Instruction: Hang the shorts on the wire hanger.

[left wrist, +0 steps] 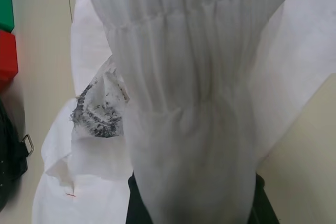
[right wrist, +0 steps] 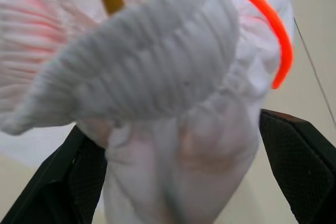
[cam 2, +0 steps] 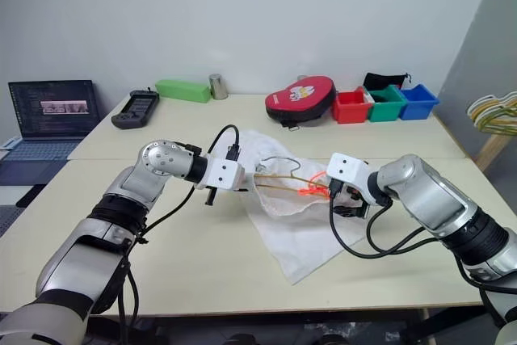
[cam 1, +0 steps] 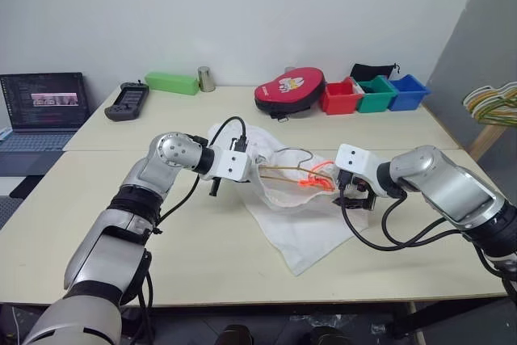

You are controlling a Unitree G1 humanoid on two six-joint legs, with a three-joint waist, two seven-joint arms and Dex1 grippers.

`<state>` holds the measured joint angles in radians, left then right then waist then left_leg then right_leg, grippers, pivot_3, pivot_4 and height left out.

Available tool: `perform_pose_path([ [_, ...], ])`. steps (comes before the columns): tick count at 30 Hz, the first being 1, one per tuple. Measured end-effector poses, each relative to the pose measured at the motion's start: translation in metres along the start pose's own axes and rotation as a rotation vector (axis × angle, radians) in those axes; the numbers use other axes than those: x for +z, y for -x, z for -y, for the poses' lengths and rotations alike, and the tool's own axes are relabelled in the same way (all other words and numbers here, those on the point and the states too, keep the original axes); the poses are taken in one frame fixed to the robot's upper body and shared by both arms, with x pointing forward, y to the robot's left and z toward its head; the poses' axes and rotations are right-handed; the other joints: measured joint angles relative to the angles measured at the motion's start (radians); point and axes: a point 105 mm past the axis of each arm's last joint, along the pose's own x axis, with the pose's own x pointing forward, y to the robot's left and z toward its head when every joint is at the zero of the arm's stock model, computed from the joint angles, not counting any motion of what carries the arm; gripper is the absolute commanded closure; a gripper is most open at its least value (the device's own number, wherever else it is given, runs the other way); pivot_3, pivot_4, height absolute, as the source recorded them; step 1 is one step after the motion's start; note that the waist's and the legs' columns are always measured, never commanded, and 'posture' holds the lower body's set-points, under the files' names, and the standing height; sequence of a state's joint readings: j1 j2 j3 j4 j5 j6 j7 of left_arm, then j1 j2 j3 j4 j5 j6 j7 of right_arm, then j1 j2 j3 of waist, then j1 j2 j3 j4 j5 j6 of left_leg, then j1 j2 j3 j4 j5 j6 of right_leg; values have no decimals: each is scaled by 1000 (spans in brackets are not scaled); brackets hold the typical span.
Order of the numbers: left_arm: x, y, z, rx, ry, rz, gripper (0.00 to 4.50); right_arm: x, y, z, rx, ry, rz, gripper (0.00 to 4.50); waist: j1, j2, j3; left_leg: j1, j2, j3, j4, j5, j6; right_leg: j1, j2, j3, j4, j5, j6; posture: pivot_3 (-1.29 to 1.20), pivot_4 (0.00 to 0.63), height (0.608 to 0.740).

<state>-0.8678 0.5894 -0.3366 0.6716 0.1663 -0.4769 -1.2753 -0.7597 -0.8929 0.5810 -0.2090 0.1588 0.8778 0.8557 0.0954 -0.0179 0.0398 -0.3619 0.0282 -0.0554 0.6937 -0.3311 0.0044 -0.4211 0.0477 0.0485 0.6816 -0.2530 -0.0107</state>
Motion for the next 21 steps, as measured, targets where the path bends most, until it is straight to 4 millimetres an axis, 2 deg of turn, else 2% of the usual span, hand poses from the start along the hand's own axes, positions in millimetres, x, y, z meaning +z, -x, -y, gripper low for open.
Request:
perform_pose_path([
  [4, 1, 0, 0, 5, 3, 1, 4389, -2, 0, 3, -19, 67, 0, 1578, 10, 0, 0, 0, 0, 0, 0, 0, 0, 0, 0, 0, 0, 0, 0, 187, 0, 740],
  [9, 1, -1, 0, 7, 6, 1, 4389, -9, -4, -4, 3, 90, -9, 2880, 14, 0, 0, 0, 0, 0, 0, 0, 0, 0, 0, 0, 0, 0, 0, 183, 0, 740],
  [10, 1, -1, 0, 8, 6, 1, 4389, -10, -5, -5, 7, 96, -8, 2982, 14, 0, 0, 0, 0, 0, 0, 0, 0, 0, 0, 0, 0, 0, 0, 182, 0, 740],
  [11, 1, -1, 0, 8, 6, 1, 4389, -11, -6, -7, 13, 99, -9, 3319, 14, 0, 0, 0, 0, 0, 0, 0, 0, 0, 0, 0, 0, 0, 0, 182, 0, 740],
  [16, 1, -1, 0, 9, 6, 4, 4389, -14, -6, -7, 6, 116, -16, 4422, 13, 0, 0, 0, 0, 0, 0, 0, 0, 0, 0, 0, 0, 0, 0, 174, 0, 740],
  [21, 2, -2, -2, 19, 4, 4, 4389, -17, -9, -9, 6, 109, -10, 4422, 13, 0, 0, 0, 0, 0, 0, 0, 0, 0, 0, 0, 0, 0, 0, 171, 0, 740],
])
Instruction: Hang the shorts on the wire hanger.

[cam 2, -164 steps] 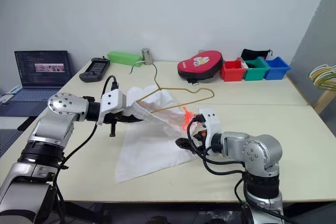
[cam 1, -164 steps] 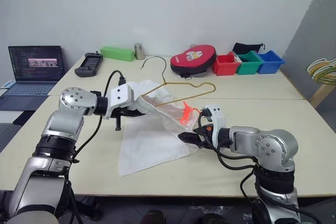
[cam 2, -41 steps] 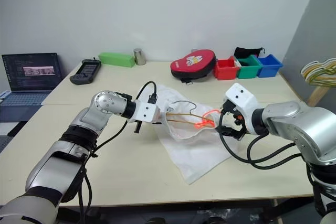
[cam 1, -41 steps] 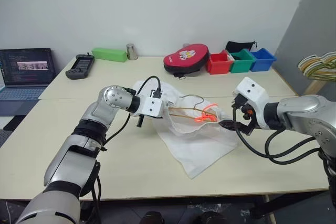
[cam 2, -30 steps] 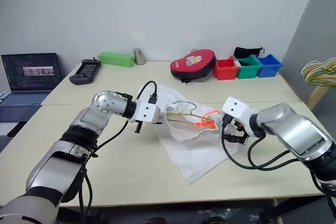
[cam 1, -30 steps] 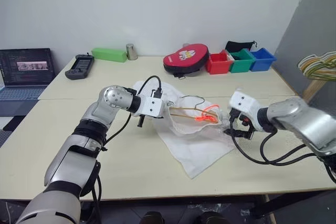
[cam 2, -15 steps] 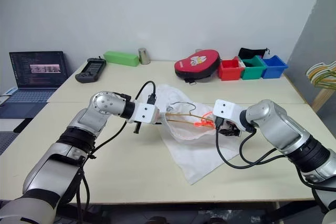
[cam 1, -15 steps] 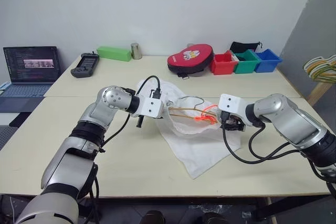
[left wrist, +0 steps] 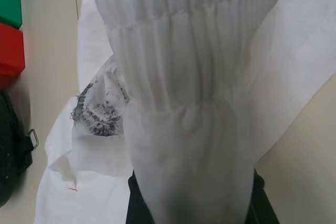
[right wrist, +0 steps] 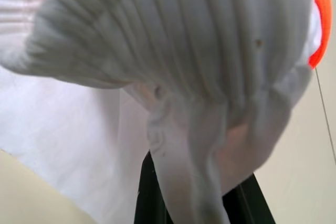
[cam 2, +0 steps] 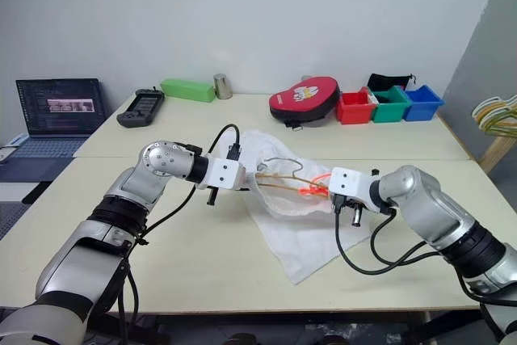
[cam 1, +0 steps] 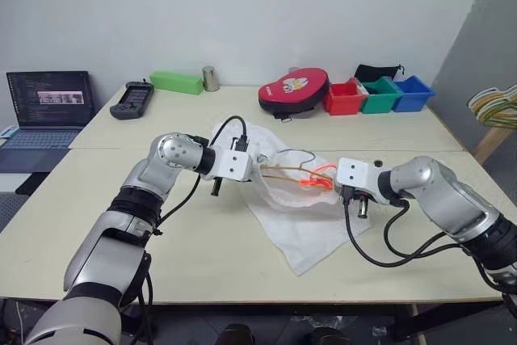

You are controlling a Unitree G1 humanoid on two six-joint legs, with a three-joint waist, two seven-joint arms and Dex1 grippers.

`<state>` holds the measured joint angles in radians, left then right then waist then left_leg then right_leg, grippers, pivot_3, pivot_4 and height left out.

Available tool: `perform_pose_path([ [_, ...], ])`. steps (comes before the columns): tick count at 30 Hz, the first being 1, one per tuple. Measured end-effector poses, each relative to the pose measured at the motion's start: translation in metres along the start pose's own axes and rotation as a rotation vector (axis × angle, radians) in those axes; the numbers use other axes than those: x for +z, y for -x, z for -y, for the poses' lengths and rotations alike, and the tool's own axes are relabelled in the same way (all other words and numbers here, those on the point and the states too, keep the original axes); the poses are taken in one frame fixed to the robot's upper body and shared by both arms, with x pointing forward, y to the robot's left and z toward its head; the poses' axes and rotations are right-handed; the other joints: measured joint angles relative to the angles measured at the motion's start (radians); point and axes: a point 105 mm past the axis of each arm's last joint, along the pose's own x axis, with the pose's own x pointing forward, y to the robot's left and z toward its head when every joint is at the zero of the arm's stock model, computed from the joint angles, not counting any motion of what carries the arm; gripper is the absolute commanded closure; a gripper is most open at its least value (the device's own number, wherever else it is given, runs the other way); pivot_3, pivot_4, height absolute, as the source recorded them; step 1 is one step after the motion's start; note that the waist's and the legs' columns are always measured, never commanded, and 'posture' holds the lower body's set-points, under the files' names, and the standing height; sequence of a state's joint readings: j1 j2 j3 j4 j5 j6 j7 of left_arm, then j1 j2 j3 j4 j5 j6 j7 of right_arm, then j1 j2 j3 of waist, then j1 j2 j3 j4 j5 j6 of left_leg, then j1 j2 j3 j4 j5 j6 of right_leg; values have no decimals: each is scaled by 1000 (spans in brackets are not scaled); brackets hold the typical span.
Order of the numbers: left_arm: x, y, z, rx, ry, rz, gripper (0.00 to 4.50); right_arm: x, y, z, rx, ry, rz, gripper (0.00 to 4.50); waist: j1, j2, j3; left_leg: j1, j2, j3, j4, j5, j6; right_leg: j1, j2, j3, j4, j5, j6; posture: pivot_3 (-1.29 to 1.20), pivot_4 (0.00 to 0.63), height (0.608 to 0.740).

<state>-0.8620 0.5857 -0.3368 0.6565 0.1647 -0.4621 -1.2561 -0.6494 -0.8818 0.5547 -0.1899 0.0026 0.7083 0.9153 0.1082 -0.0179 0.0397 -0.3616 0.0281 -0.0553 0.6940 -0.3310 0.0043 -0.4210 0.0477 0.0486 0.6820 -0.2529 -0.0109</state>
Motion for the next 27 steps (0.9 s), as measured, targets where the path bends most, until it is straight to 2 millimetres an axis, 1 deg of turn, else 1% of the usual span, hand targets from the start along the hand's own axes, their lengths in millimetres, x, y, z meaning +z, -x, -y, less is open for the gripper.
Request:
perform_pose_path([
  [2, 0, 0, 0, 3, 0, 1, 4389, 0, 1, 2, -9, -4, 2, 4422, 0, 0, 0, 0, 0, 0, 0, 0, 0, 0, 0, 0, 0, 0, 0, 172, 0, 740],
  [3, 0, 0, 0, 3, 1, 2, 3785, 0, 2, 3, -12, -8, 2, 4500, 0, 0, 0, 0, 0, 0, 0, 0, 0, 0, 0, 0, 0, 0, 0, 172, 0, 740],
  [4, 1, 0, -1, 4, 15, 10, 3676, -1, 2, 2, -14, -17, 1, 4500, 0, 0, 0, 0, 0, 0, 0, 0, 0, 0, 0, 0, 0, 0, 0, 172, 0, 740],
  [9, 6, 6, -4, 5, 58, 64, 2499, -2, 5, 0, -20, -56, 1, 4500, 0, 0, 0, 0, 0, 0, 0, 0, 0, 0, 0, 0, 0, 0, 0, 171, 0, 740],
  [10, 7, 7, -4, 1, 70, 77, 2339, -2, 6, 0, -25, -60, 6, 4500, 0, 0, 0, 0, 0, 0, 0, 0, 0, 0, 0, 0, 0, 0, 0, 171, 0, 740],
  [13, 15, 13, -7, -9, 127, 144, 1631, -2, 10, -1, -39, -76, 14, 4500, -1, 0, 0, 0, 0, 0, 0, 0, 0, 0, 0, 0, 0, 0, 0, 168, 0, 740],
  [17, 34, 29, -14, -35, 181, 238, 745, -2, 13, -5, -66, -146, 50, 4500, -3, 0, 0, 0, 0, 0, 1, 0, 0, 0, 0, 0, 0, 0, 0, 164, 0, 740],
  [20, 46, 47, -17, -62, 201, 262, 186, -10, 8, -13, -74, -237, 59, 4500, -7, 0, 0, 0, 0, -1, 1, 0, 0, 0, 0, 0, 1, 0, 0, 166, 0, 740],
  [21, 53, 54, -19, -64, 211, 279, 37, -14, 4, -18, -75, -282, 57, 4500, -7, 0, 0, 0, 0, -1, 1, 0, 0, 1, 0, 0, 1, 0, 0, 166, 0, 740],
  [23, 68, 62, -27, -61, 230, 329, 37, -21, -1, -22, -90, -357, 55, 4500, -6, 0, 0, 0, 0, -1, 2, 0, 0, 1, 0, 0, 1, 0, 0, 159, 0, 740],
  [25, 83, 72, -41, -26, 249, 371, 37, -21, -4, -23, -114, -417, 71, 4500, -8, 0, 0, 0, 0, -1, 2, 0, 0, 1, 0, 0, 1, 0, 0, 154, 0, 740],
  [27, 89, 84, -55, 42, 283, 400, 37, -19, -5, -24, -134, -472, 92, 4500, -13, 0, 0, 1, 0, -1, 2, 0, 0, 1, 0, 0, 1, 0, 0, 135, 0, 740],
])
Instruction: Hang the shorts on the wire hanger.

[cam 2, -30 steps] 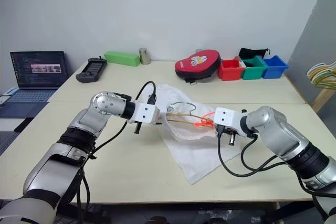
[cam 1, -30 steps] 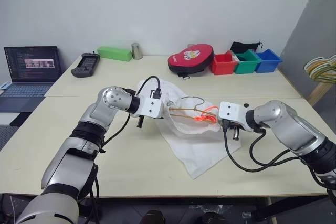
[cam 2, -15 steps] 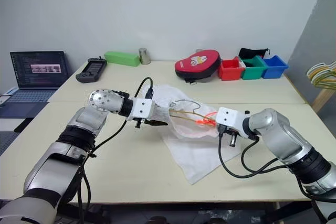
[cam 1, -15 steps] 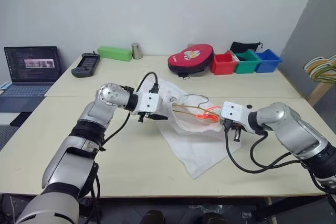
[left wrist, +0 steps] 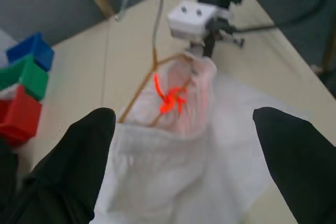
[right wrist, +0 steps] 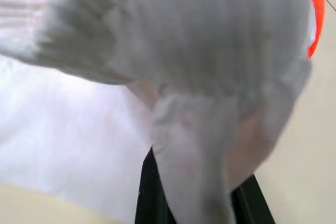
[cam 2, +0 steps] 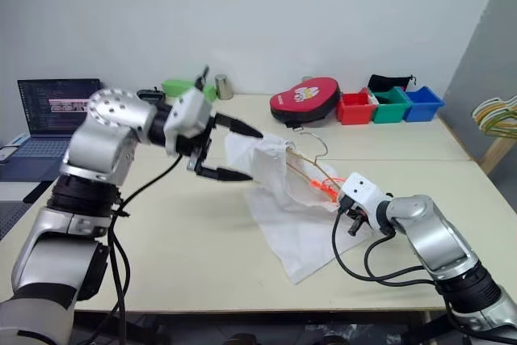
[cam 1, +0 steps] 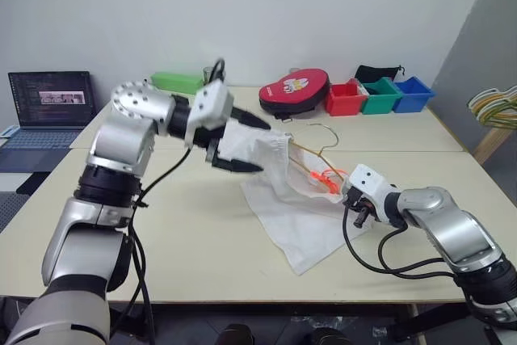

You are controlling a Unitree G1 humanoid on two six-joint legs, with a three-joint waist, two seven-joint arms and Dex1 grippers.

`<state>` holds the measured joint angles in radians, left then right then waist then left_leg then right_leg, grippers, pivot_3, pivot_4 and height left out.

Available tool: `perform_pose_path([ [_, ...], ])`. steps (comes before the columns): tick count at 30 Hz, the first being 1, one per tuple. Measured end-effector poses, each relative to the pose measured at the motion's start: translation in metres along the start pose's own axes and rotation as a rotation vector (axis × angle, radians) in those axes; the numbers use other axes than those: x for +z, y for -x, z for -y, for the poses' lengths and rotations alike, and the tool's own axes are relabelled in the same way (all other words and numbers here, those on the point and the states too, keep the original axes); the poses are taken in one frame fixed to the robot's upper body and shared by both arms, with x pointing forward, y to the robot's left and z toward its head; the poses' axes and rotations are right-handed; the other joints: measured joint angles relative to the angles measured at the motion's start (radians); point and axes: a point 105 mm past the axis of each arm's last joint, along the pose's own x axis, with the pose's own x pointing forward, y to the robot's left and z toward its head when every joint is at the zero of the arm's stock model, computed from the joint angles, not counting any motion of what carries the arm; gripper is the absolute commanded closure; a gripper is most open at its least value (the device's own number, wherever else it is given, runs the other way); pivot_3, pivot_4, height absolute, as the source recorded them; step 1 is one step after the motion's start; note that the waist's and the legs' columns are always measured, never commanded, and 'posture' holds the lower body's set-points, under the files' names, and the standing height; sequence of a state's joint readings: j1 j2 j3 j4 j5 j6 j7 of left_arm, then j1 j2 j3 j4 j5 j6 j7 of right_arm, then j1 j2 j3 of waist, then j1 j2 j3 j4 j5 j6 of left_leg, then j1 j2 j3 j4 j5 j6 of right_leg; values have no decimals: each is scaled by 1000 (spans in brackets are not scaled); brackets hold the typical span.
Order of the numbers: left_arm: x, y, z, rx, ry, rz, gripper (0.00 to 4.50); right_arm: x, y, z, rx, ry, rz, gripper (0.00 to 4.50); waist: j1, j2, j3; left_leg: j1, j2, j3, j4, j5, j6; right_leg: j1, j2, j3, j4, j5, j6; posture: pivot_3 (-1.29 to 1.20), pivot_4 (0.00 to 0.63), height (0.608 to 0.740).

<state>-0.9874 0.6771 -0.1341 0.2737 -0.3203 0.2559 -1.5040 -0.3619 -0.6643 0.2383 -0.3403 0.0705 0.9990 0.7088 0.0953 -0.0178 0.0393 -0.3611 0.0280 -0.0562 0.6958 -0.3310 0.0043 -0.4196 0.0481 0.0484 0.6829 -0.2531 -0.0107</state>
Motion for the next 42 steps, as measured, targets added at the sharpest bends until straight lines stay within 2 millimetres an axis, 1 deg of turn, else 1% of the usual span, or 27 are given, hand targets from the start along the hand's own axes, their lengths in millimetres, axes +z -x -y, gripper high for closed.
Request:
perform_pose_path([
  [1, 3, 4, -5, 37, 20, 21, 37, 1, 0, -1, -7, -27, 8, 4500, -5, 1, 0, 0, 0, 0, 0, 0, 0, 0, 0, 0, 0, 0, 0, 133, 0, 740],
  [3, 0, 9, -13, 122, 81, 57, 37, 4, 3, -3, -36, -112, 48, 4500, -16, 1, -1, 0, 0, -1, 0, 0, 0, 0, 0, 0, 1, 0, 0, 124, 0, 740],
  [5, -14, 14, -19, 216, 155, 76, 37, 8, 8, -5, -65, -193, 91, 4500, -20, 1, -1, 1, 0, -1, 0, 0, 0, 0, 0, 0, 2, 0, 0, 115, 0, 740],
  [8, -35, 11, -26, 319, 234, 90, 37, 14, 17, -4, -110, -290, 136, 4500, -22, 1, -1, 1, 0, -1, 0, 1, -1, -1, 0, 0, 4, 0, -1, 102, 0, 740],
  [10, -41, 8, -32, 384, 243, 101, 37, 19, 22, -7, -128, -372, 176, 4500, -22, 1, -1, 1, 0, -1, 0, 1, -2, -1, 0, 0, 4, 0, -1, 93, 0, 740],
  [12, -44, -1, -33, 413, 227, 118, 37, 20, 26, -12, -140, -465, 199, 4500, -22, 2, -1, 1, 0, -1, 0, 2, -4, -1, 0, 0, 4, -1, -1, 82, 0, 740],
  [15, -48, -30, -24, 374, 241, 164, 37, 16, 30, -16, -178, -584, 202, 4500, -21, 2, -1, 0, -1, -1, 0, 3, -5, -1, -1, 0, 4, -1, -1, 67, 0, 740],
  [16, -46, -41, -22, 362, 249, 188, 37, 14, 32, -16, -197, -627, 199, 4500, -20, 2, -1, 0, -1, -1, 0, 3, -5, -1, -1, 0, 4, -1, -1, 55, 0, 740],
  [18, -31, -66, -18, 332, 234, 253, 37, 7, 36, -16, -238, -719, 193, 4500, -21, 2, -1, 0, -1, 0, 0, 3, -5, -1, -1, 1, 3, -1, -1, 41, 0, 740],
  [20, -14, -88, -13, 291, 206, 314, 37, -1, 39, -14, -279, -770, 186, 4500, -27, 2, -2, 0, -2, 1, 0, 3, -5, -1, -1, 2, 3, -1, -1, 20, 0, 740],
  [22, 0, -104, -7, 258, 184, 361, 37, -9, 42, -11, -323, -810, 179, 4500, -46, 4, -3, 0, -2, 1, -1, 3, -5, -1, -1, 3, 3, -1, -1, -3, 0, 740],
  [24, 9, -116, -4, 244, 197, 413, 37, -21, 49, -2, -408, -870, 172, 4500, -66, 7, -5, 1, -2, 2, -1, 2, -4, -1, -1, 5, 3, -1, -1, -26, 0, 740],
  [26, 14, -123, -1, 226, 196, 431, 37, -30, 58, 7, -496, -923, 175, 4500, -81, 9, -5, 0, -2, 3, -2, 1, -2, 0, 0, 11, 5, -1, -1, -50, 0, 740],
  [30, 22, -134, 5, 193, 188, 461, 37, -44, 83, 25, -686, -985, 186, 4500, -123, 15, -9, 2, -1, 4, -4, 1, -2, 0, 1, 14, 6, -3, -1, -84, 0, 740],
  [32, 27, -142, 10, 165, 170, 478, 37, -49, 94, 35, -773, -1027, 200, 4500, -134, 17, -11, 3, -2, 5, -5, 1, -2, 0, 1, 14, 6, -4, 0, -97, 0, 740],
  [34, 34, -150, 15, 132, 154, 496, 37, -57, 109, 45, -859, -1033, 193, 4500, -139, 20, -12, 2, -2, 5, -5, 1, -2, 0, 1, 15, 6, -5, 0, -107, 0, 740],
  [36, 41, -156, 17, 118, 139, 524, 37, -63, 120, 51, -916, -1031, 188, 4500, -146, 21, -13, 3, -2, 5, -6, 1, -2, 0, 1, 15, 6, -5, 0, -113, 0, 740],
  [38, 53, -162, 17, 109, 119, 556, 37, -68, 124, 52, -943, -1042, 182, 4500, -155, 21, -13, 3, -2, 6, -8, 1, -2, 0, 1, 16, 5, -5, 0, -116, 0, 740],
  [42, 77, -173, 20, 82, 80, 613, 37, -68, 124, 52, -947, -1047, 178, 4500, -174, 22, -13, 8, -3, 9, -15, 1, -2, 0, 1, 20, 4, -6, 1, -117, 0, 740],
])
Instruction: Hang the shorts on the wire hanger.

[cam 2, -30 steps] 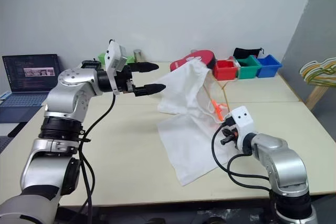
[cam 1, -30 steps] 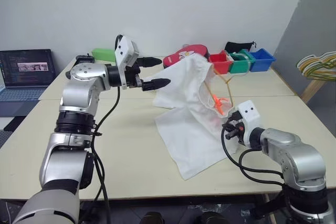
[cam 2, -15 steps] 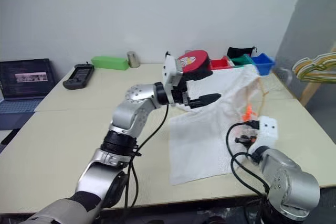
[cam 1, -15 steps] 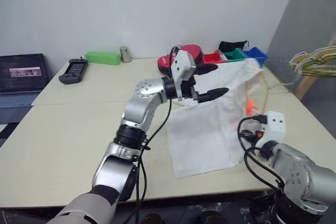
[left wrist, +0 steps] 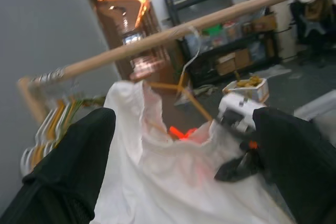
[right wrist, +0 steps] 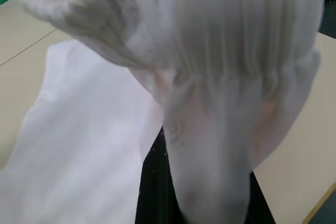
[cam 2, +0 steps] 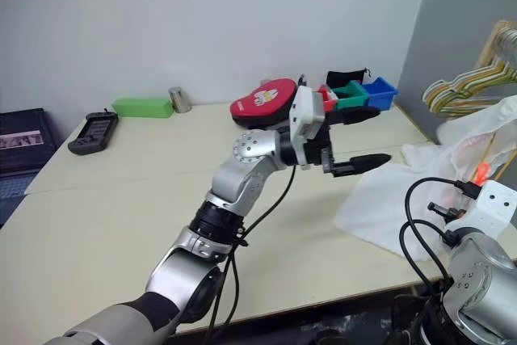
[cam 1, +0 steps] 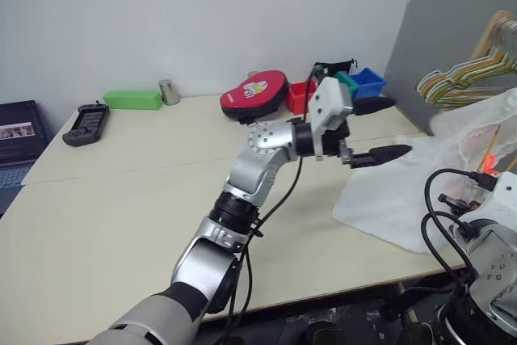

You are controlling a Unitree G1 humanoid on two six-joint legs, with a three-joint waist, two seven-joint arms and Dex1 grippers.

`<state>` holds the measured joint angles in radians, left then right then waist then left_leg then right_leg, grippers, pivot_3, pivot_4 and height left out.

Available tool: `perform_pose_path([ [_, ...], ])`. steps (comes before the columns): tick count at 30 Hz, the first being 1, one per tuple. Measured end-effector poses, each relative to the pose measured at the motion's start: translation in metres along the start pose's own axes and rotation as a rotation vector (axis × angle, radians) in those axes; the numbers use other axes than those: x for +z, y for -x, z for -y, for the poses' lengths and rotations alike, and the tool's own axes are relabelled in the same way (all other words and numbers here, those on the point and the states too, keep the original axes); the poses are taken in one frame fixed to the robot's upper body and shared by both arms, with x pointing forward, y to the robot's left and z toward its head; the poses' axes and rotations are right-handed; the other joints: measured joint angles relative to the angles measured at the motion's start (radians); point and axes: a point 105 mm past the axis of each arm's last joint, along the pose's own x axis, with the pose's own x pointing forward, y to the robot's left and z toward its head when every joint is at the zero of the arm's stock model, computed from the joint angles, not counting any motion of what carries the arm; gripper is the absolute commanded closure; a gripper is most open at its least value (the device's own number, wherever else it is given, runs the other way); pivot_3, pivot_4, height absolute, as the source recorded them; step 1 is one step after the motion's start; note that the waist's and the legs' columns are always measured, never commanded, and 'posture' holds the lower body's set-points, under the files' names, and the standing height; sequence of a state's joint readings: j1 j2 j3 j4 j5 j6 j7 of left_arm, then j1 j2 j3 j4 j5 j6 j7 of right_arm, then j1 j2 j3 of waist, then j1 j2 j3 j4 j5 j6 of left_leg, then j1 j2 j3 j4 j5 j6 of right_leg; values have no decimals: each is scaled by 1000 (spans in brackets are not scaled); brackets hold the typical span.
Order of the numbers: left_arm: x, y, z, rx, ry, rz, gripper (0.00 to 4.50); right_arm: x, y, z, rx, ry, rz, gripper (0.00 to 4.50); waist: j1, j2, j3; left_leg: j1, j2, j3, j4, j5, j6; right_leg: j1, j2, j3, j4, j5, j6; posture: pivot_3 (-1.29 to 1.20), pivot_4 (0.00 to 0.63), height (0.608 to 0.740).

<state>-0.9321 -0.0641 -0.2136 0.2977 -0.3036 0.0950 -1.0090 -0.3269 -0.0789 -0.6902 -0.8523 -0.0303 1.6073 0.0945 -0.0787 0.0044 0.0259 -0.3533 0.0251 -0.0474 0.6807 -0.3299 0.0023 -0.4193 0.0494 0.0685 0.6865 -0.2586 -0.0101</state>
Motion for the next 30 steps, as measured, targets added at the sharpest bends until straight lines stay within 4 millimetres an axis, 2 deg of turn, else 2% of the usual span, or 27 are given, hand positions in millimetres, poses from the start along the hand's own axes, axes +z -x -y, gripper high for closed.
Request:
perform_pose_path([
  [5, -3, -11, 1, 3, 9, 12, 37, 3, -4, 21, -90, -52, -10, 4500, -17, 2, 0, 7, 0, 0, -4, 0, 0, 4, 1, 2, 0, -5, 3, -120, 0, 740],
  [9, -1, -20, 2, 2, -1, 27, 37, 27, -11, 33, -153, -132, 34, 4500, -21, 3, 0, 7, -1, 0, -4, 0, 0, 5, 1, 2, -1, -6, 3, -123, 0, 740],
  [17, 9, -31, -5, 22, -111, 41, 37, 66, -24, 38, -159, -120, 57, 4500, -26, 5, 0, 8, -1, 1, -5, 0, 1, 8, 1, 3, -5, -6, 4, -117, 0, 740],
  [24, 7, -35, -7, 36, -129, 32, 37, 75, -30, 60, -218, -173, 25, 4500, -25, 7, 1, 8, -1, 1, -5, 0, 1, 8, 1, 3, -6, -6, 4, -102, 0, 740],
  [30, 11, -37, -9, 44, -144, 39, 37, 87, -29, 81, -304, -287, 42, 4500, -23, 9, 2, 9, -1, 2, -5, 0, 1, 8, 1, 4, -6, -7, 4, -104, 0, 740],
])
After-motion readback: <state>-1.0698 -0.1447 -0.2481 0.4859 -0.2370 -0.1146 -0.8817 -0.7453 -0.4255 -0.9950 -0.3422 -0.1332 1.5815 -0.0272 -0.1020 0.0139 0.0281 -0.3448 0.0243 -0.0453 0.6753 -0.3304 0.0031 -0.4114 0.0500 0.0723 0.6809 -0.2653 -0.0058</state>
